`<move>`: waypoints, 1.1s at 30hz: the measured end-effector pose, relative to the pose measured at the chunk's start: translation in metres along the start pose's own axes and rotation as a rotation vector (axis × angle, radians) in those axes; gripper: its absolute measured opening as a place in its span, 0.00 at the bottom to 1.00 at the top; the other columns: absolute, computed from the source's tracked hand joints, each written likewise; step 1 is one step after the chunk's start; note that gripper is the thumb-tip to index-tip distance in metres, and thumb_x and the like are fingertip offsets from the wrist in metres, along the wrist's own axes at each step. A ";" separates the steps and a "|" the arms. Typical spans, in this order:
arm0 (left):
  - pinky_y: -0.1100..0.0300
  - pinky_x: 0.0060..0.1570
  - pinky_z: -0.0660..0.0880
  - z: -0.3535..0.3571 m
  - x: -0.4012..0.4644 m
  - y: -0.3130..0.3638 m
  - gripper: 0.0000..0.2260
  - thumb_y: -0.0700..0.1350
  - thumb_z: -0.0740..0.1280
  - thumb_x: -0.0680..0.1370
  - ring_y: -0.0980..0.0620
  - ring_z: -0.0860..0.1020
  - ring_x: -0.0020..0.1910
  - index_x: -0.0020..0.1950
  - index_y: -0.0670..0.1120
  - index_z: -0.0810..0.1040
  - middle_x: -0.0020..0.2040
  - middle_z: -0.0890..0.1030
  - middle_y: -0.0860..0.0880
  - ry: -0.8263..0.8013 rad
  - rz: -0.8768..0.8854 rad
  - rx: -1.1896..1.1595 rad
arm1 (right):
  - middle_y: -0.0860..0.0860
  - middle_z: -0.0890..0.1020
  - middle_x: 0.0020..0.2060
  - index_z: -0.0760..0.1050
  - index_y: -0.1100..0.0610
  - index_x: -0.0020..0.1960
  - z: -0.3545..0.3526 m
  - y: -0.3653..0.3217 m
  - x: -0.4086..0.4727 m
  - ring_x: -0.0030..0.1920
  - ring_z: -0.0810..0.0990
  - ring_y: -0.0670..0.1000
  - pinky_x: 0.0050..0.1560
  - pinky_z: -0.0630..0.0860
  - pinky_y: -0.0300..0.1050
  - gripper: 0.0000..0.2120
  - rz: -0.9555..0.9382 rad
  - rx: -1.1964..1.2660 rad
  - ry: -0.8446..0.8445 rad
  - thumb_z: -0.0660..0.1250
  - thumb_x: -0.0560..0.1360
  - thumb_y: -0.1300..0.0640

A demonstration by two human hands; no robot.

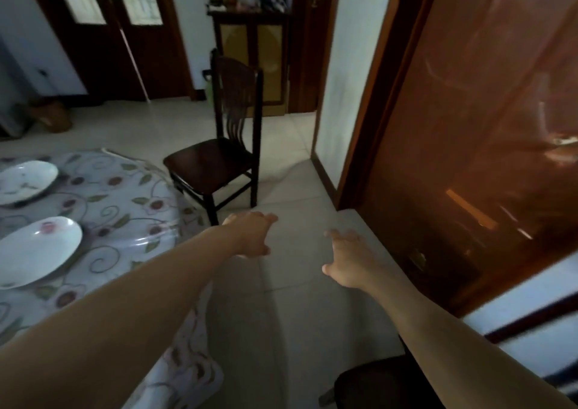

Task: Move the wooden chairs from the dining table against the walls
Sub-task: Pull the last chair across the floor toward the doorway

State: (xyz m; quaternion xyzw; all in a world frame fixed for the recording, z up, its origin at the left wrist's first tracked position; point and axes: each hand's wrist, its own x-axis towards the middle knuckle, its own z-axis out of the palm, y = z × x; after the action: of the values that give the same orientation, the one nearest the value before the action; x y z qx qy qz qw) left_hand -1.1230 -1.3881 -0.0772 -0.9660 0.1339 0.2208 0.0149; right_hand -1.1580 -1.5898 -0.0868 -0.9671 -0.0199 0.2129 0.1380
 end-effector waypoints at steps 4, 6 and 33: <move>0.48 0.71 0.65 0.001 0.002 -0.049 0.36 0.52 0.67 0.76 0.44 0.65 0.73 0.78 0.49 0.53 0.76 0.62 0.44 0.001 -0.085 -0.125 | 0.58 0.60 0.72 0.52 0.50 0.77 -0.003 -0.041 0.033 0.72 0.60 0.60 0.69 0.64 0.51 0.35 -0.074 -0.014 -0.027 0.67 0.76 0.53; 0.54 0.69 0.66 -0.001 0.003 -0.067 0.35 0.50 0.67 0.76 0.44 0.66 0.72 0.78 0.48 0.53 0.75 0.64 0.44 0.015 -0.115 -0.175 | 0.59 0.59 0.72 0.52 0.51 0.77 -0.005 -0.058 0.047 0.72 0.60 0.60 0.69 0.64 0.51 0.35 -0.106 -0.023 -0.046 0.67 0.76 0.53; 0.50 0.65 0.71 -0.126 0.246 -0.206 0.36 0.50 0.69 0.76 0.43 0.70 0.68 0.78 0.47 0.53 0.70 0.70 0.42 0.088 -0.422 -0.417 | 0.61 0.61 0.71 0.52 0.57 0.76 -0.140 -0.160 0.393 0.71 0.60 0.61 0.69 0.66 0.53 0.36 -0.427 -0.148 -0.129 0.67 0.74 0.51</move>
State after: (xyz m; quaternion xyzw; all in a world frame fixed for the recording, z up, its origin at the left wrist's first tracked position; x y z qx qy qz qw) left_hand -0.8024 -1.2629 -0.0759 -0.9633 -0.1177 0.1934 -0.1441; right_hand -0.7397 -1.4343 -0.0806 -0.9328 -0.2482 0.2384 0.1071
